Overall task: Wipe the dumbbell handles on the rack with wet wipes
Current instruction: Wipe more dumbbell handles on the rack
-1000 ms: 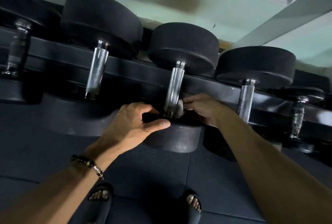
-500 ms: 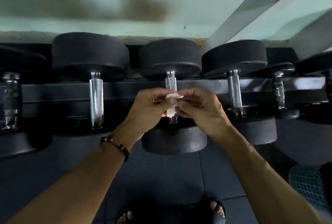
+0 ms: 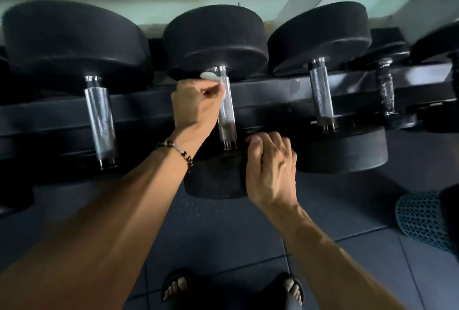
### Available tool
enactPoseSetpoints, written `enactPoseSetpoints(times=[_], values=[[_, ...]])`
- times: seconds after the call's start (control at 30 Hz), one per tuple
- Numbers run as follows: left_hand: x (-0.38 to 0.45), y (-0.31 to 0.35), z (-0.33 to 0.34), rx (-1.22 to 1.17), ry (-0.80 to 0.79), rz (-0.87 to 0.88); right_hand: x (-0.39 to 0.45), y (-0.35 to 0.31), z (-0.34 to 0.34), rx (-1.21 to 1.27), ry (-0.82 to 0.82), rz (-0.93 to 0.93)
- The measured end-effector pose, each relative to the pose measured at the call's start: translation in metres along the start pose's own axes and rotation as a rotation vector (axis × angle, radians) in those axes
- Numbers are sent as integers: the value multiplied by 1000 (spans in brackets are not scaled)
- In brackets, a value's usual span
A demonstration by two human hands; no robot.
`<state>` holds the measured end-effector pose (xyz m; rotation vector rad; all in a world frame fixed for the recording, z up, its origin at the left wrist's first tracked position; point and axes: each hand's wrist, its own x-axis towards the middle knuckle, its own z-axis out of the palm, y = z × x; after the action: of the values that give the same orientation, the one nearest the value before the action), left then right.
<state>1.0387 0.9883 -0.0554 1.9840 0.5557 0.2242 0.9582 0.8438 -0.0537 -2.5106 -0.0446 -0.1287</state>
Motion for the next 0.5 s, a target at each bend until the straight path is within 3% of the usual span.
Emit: enactPoseSetpoints(times=[0.1, 0.2, 0.27, 0.4, 0.5], values=[[-6, -3, -7, -84, -78, -74, -1, -4, 0, 28, 11, 31], [16, 10, 8, -252, 183, -231, -1, -3, 1, 23, 12, 40], [17, 12, 15, -271, 270, -244, 0, -2, 2, 24, 10, 35], [-6, -4, 8, -221, 64, -230, 1, 0, 3, 15, 22, 33], [18, 2, 11, -310, 125, -381, 0, 1, 4, 7, 37, 35]])
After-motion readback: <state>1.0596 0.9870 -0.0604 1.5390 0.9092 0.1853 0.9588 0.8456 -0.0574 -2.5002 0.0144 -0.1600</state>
